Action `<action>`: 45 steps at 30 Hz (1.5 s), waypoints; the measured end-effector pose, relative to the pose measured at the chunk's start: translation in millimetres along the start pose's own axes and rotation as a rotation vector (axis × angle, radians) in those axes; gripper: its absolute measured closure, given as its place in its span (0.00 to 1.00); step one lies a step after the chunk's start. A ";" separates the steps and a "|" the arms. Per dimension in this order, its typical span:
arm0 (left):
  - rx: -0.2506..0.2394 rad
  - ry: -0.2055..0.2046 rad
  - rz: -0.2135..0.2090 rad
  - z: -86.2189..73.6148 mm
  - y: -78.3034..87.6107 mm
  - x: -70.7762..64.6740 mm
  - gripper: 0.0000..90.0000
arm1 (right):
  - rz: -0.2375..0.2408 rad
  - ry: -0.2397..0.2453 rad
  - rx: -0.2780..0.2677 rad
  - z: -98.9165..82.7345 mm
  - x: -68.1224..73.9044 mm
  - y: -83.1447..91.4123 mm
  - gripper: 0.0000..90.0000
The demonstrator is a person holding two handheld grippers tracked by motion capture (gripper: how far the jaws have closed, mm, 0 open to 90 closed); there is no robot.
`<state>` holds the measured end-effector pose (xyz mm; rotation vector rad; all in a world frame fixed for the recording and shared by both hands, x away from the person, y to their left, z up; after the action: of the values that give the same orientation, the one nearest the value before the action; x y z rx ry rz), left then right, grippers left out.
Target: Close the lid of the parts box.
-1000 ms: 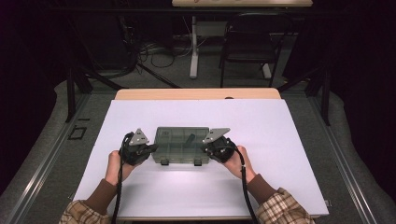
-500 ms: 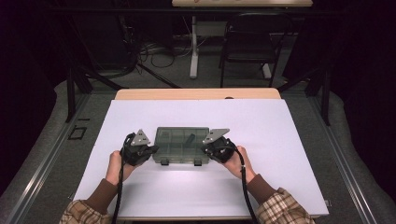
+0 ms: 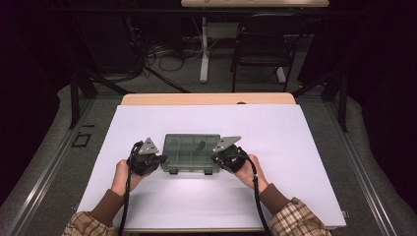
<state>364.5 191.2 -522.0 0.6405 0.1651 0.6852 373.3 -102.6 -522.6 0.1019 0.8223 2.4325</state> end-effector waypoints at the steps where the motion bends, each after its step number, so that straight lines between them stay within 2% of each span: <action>1: 0.000 0.001 0.000 0.0 0.0 0.0 1.00 | 0.002 -0.002 -0.003 -0.2 -0.2 0.0 1.00; 9: -0.003 0.001 0.011 -0.1 0.1 0.0 0.97 | -0.003 -0.012 -0.010 -0.7 -0.1 -0.4 1.00; 10: -0.002 0.000 0.017 0.2 0.1 -0.2 0.96 | -0.010 -0.010 -0.010 -0.7 0.3 -0.2 0.97; 11: -0.006 -0.001 0.024 0.6 0.0 -0.6 0.92 | -0.017 -0.011 -0.012 -0.5 0.6 0.2 0.92; 13: -0.017 0.007 0.024 2.4 1.1 -1.6 0.80 | 0.003 -0.014 -0.026 -0.4 -1.0 0.7 0.80; 16: -0.029 0.023 0.044 7.2 5.6 -1.3 0.56 | -0.007 -0.045 -0.027 1.9 -3.6 4.1 0.61; 18: -0.039 0.037 0.055 9.8 9.3 -0.2 0.43 | -0.018 -0.059 -0.035 4.3 -4.3 8.1 0.45; 21: -0.027 0.043 0.044 10.0 13.9 -0.9 0.27 | -0.010 -0.080 -0.052 7.1 -4.6 14.7 0.28; 24: -0.022 0.043 0.036 7.7 19.5 -2.4 0.18 | 0.000 -0.094 -0.053 7.5 -3.3 20.9 0.17; 32: -0.022 0.052 0.051 2.0 36.9 -3.8 0.11 | 0.010 -0.094 -0.045 7.0 -0.1 42.0 0.07; 45: -0.007 0.041 0.067 -9.5 57.9 -14.8 0.06 | -0.011 -0.091 -0.044 -6.3 4.3 72.3 0.04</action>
<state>318.7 220.8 -495.8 0.6279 0.1793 0.7636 332.8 -150.8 -486.3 0.1898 0.7267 2.4147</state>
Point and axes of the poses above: each handheld gripper's, and its own axes: y roughly backward along the jaws, z roughly out of its top, x roughly to its left, the point moved 1 cm from there along -y, roughly forward along the jaws, and after that the axes turned 9 degrees about -x, right-handed, at the moved point
